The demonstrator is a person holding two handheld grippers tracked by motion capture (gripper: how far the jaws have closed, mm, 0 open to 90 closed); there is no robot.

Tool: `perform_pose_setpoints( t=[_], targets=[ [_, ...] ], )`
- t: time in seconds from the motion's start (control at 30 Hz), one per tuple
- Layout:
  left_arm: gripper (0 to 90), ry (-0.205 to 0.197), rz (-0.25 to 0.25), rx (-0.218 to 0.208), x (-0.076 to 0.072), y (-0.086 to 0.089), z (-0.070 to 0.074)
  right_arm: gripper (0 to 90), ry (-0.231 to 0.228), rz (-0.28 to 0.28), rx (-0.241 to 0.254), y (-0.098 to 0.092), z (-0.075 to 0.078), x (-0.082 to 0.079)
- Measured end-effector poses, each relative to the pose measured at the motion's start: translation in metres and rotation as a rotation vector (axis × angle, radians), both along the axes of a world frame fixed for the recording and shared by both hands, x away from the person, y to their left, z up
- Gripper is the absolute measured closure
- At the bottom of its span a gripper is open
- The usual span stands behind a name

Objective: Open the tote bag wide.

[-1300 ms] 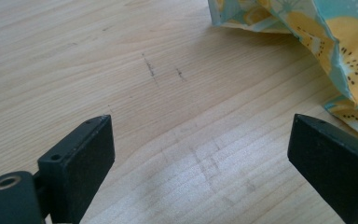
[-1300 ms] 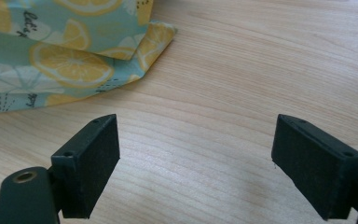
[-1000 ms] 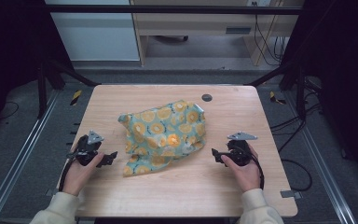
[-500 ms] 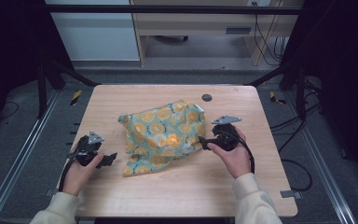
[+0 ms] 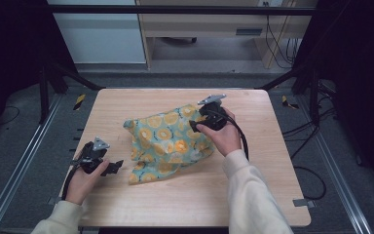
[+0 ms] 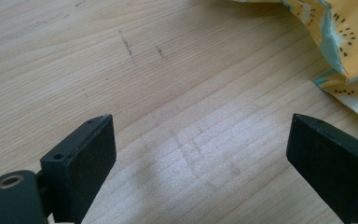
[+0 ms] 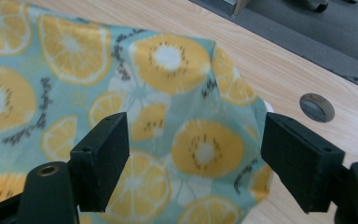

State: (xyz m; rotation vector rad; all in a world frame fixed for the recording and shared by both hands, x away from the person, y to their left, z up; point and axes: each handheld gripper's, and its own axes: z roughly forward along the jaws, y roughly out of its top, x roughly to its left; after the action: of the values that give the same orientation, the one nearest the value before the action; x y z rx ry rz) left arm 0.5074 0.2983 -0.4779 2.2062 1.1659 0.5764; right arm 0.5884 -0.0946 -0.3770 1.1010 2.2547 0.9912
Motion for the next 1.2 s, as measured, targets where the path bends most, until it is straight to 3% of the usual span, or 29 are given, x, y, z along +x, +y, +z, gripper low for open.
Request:
perform_pose_setpoints(
  t=[0.17,0.33,0.37,0.4,0.5,0.63,0.7,0.8,0.87,0.9,0.93,0.97,1.0,1.2],
  targets=[
    [7.9,0.002,-0.005,-0.004,0.000,-0.001,0.000,32.0,0.015,-0.003,-0.028,0.013,-0.004,0.021],
    [7.9,0.001,-0.007,-0.012,0.000,-0.001,0.001,66.5,0.038,0.055,-0.009,0.020,-0.008,0.025],
    [7.9,0.002,-0.009,-0.011,0.000,-0.001,0.001,66.5,0.038,0.055,-0.009,0.020,-0.008,0.025],
    [8.0,0.003,-0.011,-0.010,0.000,-0.002,0.001,80.1,0.036,0.076,-0.012,0.023,-0.008,0.022],
    [8.3,0.006,-0.017,-0.011,-0.001,-0.003,0.001,90.0,0.029,0.101,-0.003,0.022,-0.004,0.015],
    [8.7,0.010,-0.022,-0.014,-0.001,-0.003,0.003,90.0,0.010,0.130,0.007,0.021,0.002,0.002],
    [9.0,0.004,-0.020,-0.016,-0.002,-0.002,0.004,90.0,-0.026,0.164,0.027,0.018,0.011,-0.019],
    [9.4,0.003,-0.021,-0.019,-0.002,-0.002,0.005,90.0,-0.044,0.180,0.042,0.015,0.015,-0.033],
    [10.3,0.003,-0.026,-0.026,-0.003,-0.002,0.007,90.0,-0.073,0.208,0.069,0.008,0.022,-0.055],
    [10.5,0.003,-0.026,-0.026,-0.003,-0.002,0.007,90.0,-0.073,0.208,0.069,0.008,0.022,-0.055],
    [11.0,0.002,-0.025,-0.028,-0.004,-0.002,0.007,90.0,-0.091,0.222,0.082,0.003,0.025,-0.070],
    [11.0,-0.004,-0.023,-0.031,-0.004,-0.001,0.008,90.0,-0.091,0.222,0.082,0.003,0.025,-0.070],
    [11.6,-0.009,-0.018,-0.036,-0.004,-0.001,0.009,90.0,-0.102,0.233,0.090,-0.001,0.026,-0.082],
    [18.0,-0.044,-0.002,-0.055,-0.007,0.006,0.020,90.0,-0.115,0.255,0.122,-0.014,0.022,-0.115]
  ],
)
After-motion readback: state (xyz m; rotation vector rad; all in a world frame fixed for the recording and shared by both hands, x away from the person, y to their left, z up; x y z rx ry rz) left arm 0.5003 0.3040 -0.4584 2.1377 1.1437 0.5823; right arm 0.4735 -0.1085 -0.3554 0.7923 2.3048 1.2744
